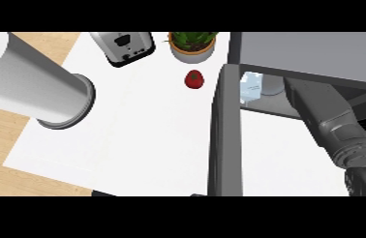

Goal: Pick up the milk, place it into the microwave and close the microwave

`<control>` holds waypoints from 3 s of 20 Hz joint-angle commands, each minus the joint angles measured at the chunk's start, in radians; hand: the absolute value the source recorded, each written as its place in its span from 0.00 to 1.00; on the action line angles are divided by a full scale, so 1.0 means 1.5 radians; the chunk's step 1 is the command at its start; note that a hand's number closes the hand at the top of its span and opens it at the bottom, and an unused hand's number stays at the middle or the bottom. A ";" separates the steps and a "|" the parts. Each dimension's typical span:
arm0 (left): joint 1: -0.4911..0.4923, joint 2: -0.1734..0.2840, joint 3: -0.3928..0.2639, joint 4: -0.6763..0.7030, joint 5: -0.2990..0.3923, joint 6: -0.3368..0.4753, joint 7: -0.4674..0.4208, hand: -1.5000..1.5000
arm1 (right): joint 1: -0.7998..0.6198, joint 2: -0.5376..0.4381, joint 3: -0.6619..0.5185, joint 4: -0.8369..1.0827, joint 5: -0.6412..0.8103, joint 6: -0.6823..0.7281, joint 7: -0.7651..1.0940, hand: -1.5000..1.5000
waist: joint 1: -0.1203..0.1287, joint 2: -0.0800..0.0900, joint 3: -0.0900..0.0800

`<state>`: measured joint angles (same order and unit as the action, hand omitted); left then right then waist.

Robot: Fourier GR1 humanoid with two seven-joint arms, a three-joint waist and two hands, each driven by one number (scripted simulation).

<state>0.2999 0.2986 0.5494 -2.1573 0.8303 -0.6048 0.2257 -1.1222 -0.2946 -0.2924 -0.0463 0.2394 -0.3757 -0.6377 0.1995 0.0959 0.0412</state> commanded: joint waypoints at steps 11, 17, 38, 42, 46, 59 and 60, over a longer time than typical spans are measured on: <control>0.001 -0.028 -0.038 0.028 -0.050 -0.012 0.006 0.00 | -0.062 0.040 -0.018 -0.027 -0.017 -0.060 0.015 0.00 | -0.034 -0.027 -0.026; 0.028 -0.063 -0.061 0.018 -0.072 -0.034 -0.004 0.00 | -0.045 0.031 -0.002 -0.015 0.001 -0.035 0.005 0.00 | -0.045 -0.033 -0.026; 0.032 -0.183 -0.225 0.099 -0.307 -0.225 -0.068 0.00 | 0.124 0.091 -0.079 -0.055 -0.109 0.363 -0.110 0.00 | -0.128 -0.063 -0.028; 0.004 -0.198 -0.280 0.123 -0.403 -0.182 -0.111 0.00 | 0.187 0.146 -0.051 -0.081 -0.099 0.373 -0.144 0.00 | -0.142 -0.069 -0.028; -0.044 -0.198 -0.273 0.161 -0.431 -0.169 -0.117 0.00 | 0.266 0.157 -0.017 -0.118 -0.084 0.381 -0.145 0.00 | -0.151 -0.072 -0.029; -0.130 -0.199 -0.377 0.284 -0.618 -0.082 -0.195 1.00 | 0.541 0.094 0.013 -0.290 -0.096 0.422 -0.200 0.00 | -0.186 -0.076 -0.032; -0.135 -0.199 -0.391 0.270 -0.607 -0.092 -0.182 1.00 | 0.591 0.081 0.017 -0.297 -0.095 0.443 -0.221 0.00 | -0.189 -0.077 -0.031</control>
<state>0.1354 0.0013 0.0202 -1.7899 -0.0240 -0.7636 -0.0319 -0.3771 -0.1327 -0.2722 -0.4193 0.1111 0.2190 -0.9155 -0.0719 -0.0198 -0.0051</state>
